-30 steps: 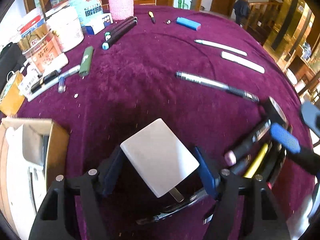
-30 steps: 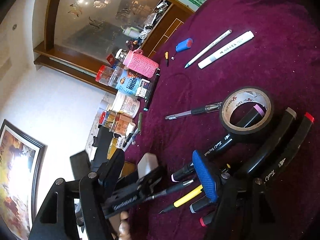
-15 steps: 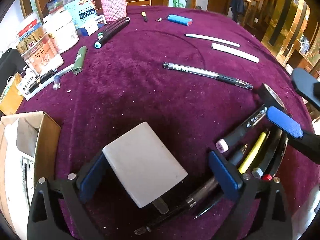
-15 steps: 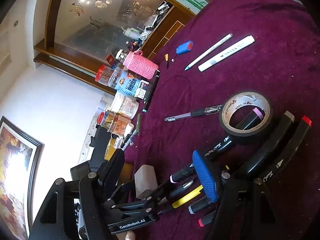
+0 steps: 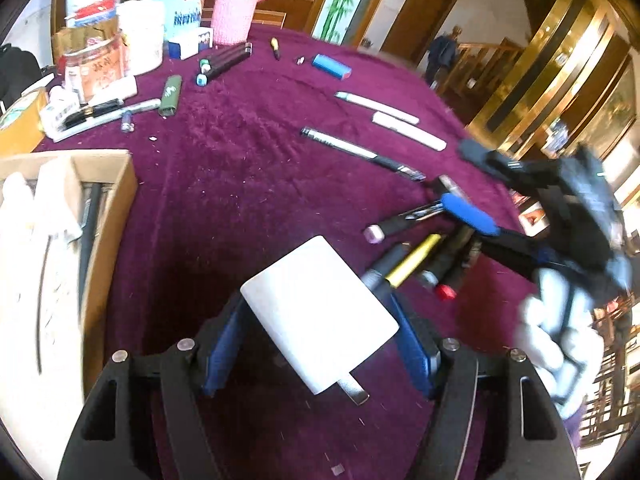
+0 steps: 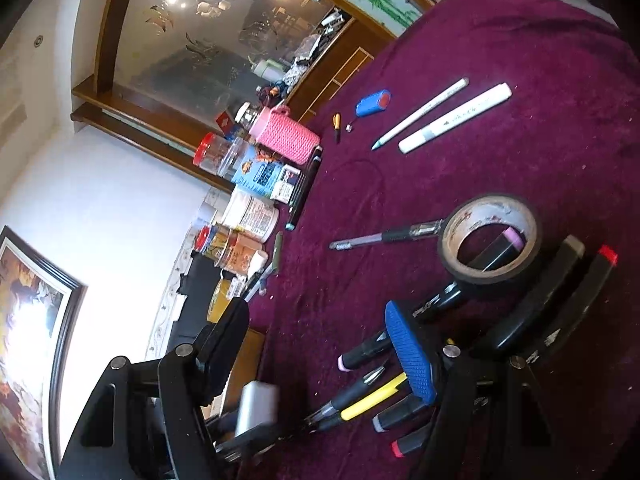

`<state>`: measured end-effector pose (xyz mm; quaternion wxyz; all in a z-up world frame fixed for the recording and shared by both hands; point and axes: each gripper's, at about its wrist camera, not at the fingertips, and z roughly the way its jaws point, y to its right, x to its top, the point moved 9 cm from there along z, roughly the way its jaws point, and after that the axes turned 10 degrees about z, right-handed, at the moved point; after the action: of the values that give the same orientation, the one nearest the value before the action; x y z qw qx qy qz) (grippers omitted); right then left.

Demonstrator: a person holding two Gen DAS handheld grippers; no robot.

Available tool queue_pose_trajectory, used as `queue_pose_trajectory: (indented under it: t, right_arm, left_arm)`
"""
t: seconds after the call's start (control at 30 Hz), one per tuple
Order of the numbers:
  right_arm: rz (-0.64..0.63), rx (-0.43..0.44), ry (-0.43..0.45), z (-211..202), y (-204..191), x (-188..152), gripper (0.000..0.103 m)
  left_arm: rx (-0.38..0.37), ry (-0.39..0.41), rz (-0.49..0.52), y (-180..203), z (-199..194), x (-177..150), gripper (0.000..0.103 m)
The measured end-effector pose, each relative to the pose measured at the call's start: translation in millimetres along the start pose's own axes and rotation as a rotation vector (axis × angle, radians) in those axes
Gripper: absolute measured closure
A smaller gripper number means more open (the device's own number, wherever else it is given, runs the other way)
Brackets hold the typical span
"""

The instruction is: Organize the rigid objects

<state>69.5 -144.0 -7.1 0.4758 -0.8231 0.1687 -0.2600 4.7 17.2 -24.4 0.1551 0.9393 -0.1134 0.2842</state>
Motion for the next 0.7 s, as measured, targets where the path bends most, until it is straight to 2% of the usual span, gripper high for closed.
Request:
queue_pose_trajectory:
  t: [0.17, 0.33, 0.4, 0.57, 0.7]
  right_arm:
    - [-0.005, -0.075, 0.078, -11, 12, 10, 0.028]
    - [-0.036, -0.154, 0.168, -44, 15, 19, 0.028]
    - [-0.065, -0.22, 0.193, -65, 18, 19, 0.028]
    - [-0.092, -0.408, 0.195, -89, 37, 17, 0.028]
    - [-0.126, -0.451, 0.168, -78, 35, 20, 0.029]
  left_arm:
    - [-0.019, 0.091, 0.005, 7, -40, -8, 0.034]
    - [-0.054, 0.107, -0.003, -1, -63, -22, 0.034]
    - [-0.058, 0.13, 0.003, -6, -74, -27, 0.034]
    - [-0.106, 0.174, -0.005, -8, -88, -32, 0.034]
    - [-0.12, 0.183, -0.004, -10, -93, -37, 0.034]
